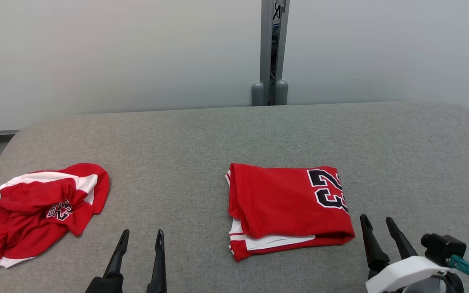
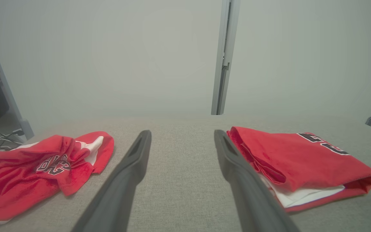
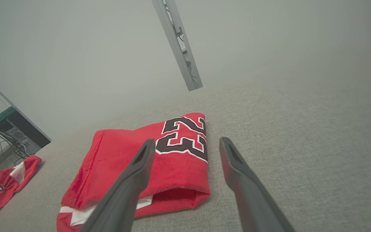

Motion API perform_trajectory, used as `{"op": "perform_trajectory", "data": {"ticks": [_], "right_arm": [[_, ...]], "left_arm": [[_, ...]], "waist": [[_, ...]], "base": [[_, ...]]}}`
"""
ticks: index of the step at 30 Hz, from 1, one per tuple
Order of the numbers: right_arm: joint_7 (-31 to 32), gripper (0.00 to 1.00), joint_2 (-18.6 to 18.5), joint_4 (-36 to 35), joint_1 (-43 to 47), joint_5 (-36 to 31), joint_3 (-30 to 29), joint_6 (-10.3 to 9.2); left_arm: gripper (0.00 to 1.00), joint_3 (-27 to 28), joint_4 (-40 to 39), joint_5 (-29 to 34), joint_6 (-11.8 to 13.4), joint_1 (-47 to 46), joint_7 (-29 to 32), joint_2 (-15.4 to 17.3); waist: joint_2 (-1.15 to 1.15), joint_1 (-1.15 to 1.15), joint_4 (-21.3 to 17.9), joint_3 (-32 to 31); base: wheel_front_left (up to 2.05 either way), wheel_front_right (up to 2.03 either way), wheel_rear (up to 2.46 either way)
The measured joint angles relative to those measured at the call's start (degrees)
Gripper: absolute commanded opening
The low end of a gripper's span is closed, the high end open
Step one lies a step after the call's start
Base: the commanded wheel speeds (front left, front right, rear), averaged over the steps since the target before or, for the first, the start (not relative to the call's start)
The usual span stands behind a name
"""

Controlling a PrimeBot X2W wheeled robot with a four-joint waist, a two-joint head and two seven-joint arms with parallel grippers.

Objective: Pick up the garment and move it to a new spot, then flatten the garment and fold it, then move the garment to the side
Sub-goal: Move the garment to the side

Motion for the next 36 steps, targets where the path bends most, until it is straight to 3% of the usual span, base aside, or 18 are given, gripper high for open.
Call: {"op": "perform_trajectory", "data": {"ticks": [2, 3, 12, 28, 29, 30, 31, 32, 36], "right_arm": [[0.0, 1.00, -0.3, 3.2, -2.5, 3.7, 0.6, 0.00], [0.8, 1.00, -1.2, 8.8, -6.8, 9.7, 2.2, 0.00], [6.0, 1.00, -4.5, 19.6, -16.5, 22.9, 7.3, -0.01], [11.5, 1.00, -7.5, 28.6, -23.4, 33.6, 13.1, 0.00], [11.5, 0.92, -7.6, 28.5, -23.5, 34.0, 13.5, 0.00], [11.5, 0.44, -7.7, 28.3, -23.6, 34.3, 14.0, 0.00], [11.5, 0.11, -7.7, 28.3, -23.6, 34.3, 14.0, 0.00], [11.4, 0.00, -8.0, 27.9, -23.7, 34.8, 15.2, 0.00], [10.4, 0.00, -8.3, 27.5, -23.7, 35.0, 17.1, 0.00]], "left_arm": [[1.00, -0.2, 0.1, 0.1, -0.1, -0.3, 0.0, 0.0], [1.00, -0.4, 0.2, 0.2, -0.3, -1.1, 0.0, 0.0], [1.00, -1.8, 0.6, 0.9, -1.0, -2.5, 0.0, 0.0], [1.00, -3.2, 0.7, 0.8, -1.0, -6.2, 0.0, 0.0], [1.00, -3.2, 0.7, 0.7, -1.0, -6.3, 0.0, 0.0], [1.00, -3.3, 0.7, 0.6, -1.0, -6.5, 0.0, 0.0], [1.00, -3.3, 0.7, 0.6, -1.0, -6.5, 0.0, 0.0], [1.00, -3.3, 0.8, 0.6, -0.9, -6.9, 0.0, 0.0], [1.00, -3.4, 1.0, 0.6, -0.9, -7.0, 0.0, 0.0]], "waist": [[0.00, 0.00, 0.5, 0.3], [0.00, 0.00, 1.3, 0.9], [0.00, 0.00, 4.3, 2.9], [0.00, 0.00, 8.9, 9.1], [0.00, 0.00, 9.0, 9.3], [0.00, 0.00, 9.0, 9.5], [0.00, 0.00, 9.0, 9.5], [0.00, 0.00, 9.1, 9.7], [0.00, 0.00, 8.9, 9.8]], "base": [[0.00, 0.00, 0.00], [0.00, 0.00, 0.00], [0.00, 0.00, 0.00], [0.00, 0.00, 0.00], [0.00, 0.00, 0.00], [0.00, 0.00, 0.00], [0.00, 0.00, 0.00], [0.00, 0.00, 0.00], [0.00, 0.00, 0.00]]}}
